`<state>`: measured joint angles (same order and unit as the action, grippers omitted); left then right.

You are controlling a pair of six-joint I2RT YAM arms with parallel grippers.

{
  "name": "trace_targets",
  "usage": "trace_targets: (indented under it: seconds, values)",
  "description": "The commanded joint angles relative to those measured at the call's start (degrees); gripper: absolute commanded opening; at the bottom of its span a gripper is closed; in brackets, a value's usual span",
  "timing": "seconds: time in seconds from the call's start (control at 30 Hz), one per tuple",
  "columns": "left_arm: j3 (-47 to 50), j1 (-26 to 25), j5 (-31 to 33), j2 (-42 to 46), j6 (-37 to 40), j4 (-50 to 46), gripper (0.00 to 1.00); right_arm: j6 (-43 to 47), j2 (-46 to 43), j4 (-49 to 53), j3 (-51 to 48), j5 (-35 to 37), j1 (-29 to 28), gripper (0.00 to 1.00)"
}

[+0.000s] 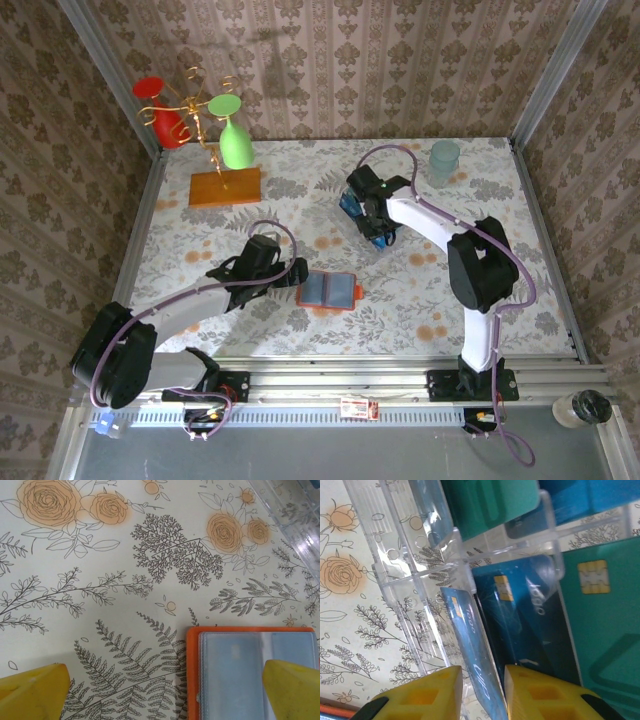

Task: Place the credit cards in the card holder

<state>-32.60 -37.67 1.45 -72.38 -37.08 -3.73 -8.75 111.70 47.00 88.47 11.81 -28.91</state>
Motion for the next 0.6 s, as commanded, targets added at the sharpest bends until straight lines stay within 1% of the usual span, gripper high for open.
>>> trace_targets:
  seconds: [0.0, 0.1, 0.37, 0.57]
  values:
    - [0.8, 0.6, -0.7, 0.3, -0.4, 0.9, 1.0, 1.2, 0.9, 2.7, 2.0, 1.3, -0.4, 0.24]
    - [0.8, 0.8, -0.8, 0.2, -0.4, 1.0, 1.0, 1.2, 0.5, 2.6, 2.1, 0.8, -0.6, 0.22]
    - [0.8, 0.9, -1.1, -0.2, -0.3, 1.4, 1.0, 1.9, 0.1, 3.2, 2.9, 0.4, -0.5, 0.21]
    - [1.1, 0.9, -1.1, -0.2, -0.3, 1.5, 1.0, 2.1, 0.2, 3.2, 3.2, -0.4, -0.6, 0.14]
